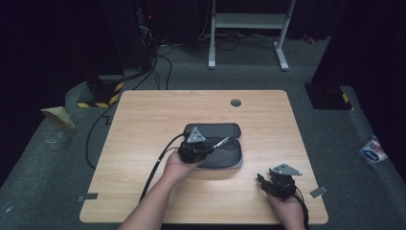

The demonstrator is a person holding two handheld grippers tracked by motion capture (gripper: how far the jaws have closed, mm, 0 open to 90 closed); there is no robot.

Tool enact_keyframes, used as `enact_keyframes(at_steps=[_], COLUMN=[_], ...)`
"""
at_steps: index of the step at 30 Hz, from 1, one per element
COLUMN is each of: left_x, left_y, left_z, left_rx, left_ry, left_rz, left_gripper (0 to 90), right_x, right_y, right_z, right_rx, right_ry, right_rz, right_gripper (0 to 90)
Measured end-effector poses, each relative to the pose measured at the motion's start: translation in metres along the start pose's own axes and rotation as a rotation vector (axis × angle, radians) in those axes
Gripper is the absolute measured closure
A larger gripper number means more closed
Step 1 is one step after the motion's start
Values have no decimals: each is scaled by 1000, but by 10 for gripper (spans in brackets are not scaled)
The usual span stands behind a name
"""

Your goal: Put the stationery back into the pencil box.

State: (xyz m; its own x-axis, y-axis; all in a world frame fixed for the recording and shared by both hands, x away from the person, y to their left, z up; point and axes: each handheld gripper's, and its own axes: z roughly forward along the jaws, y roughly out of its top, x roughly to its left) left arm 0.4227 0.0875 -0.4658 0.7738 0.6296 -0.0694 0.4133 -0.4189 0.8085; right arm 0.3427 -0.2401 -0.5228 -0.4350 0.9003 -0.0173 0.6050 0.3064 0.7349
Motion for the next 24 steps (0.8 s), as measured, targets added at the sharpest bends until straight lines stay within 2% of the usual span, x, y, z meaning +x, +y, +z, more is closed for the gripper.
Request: enact_keyframes(at_steps=[6, 7, 10, 14, 18, 21, 24], left_x=[0, 0, 0, -1, 1, 2, 3], left_y=[-2, -2, -2, -1, 0, -2, -5], left_z=[6, 6, 6, 3, -2, -6, -7], left_rx=[42, 42, 33, 22, 6, -13, -9], left_ry=[-8, -8, -12, -7, 9, 26, 42], left_rz=[-7, -7, -14, -14, -22, -51, -55], left_gripper=[783, 753, 718, 714, 692, 667, 641], right_x=[0, 0, 0, 0, 0, 0, 0], right_y=[0, 0, 0, 0, 0, 0, 0], right_z=[0, 0, 0, 0, 0, 0, 0], right_rx=[0, 0, 0, 0, 0, 0, 0], right_ry=[0, 0, -1, -1, -1, -1, -1], right_rz=[0, 0, 1, 1, 1, 0, 1], right_gripper=[444, 444, 445, 445, 444, 445, 445])
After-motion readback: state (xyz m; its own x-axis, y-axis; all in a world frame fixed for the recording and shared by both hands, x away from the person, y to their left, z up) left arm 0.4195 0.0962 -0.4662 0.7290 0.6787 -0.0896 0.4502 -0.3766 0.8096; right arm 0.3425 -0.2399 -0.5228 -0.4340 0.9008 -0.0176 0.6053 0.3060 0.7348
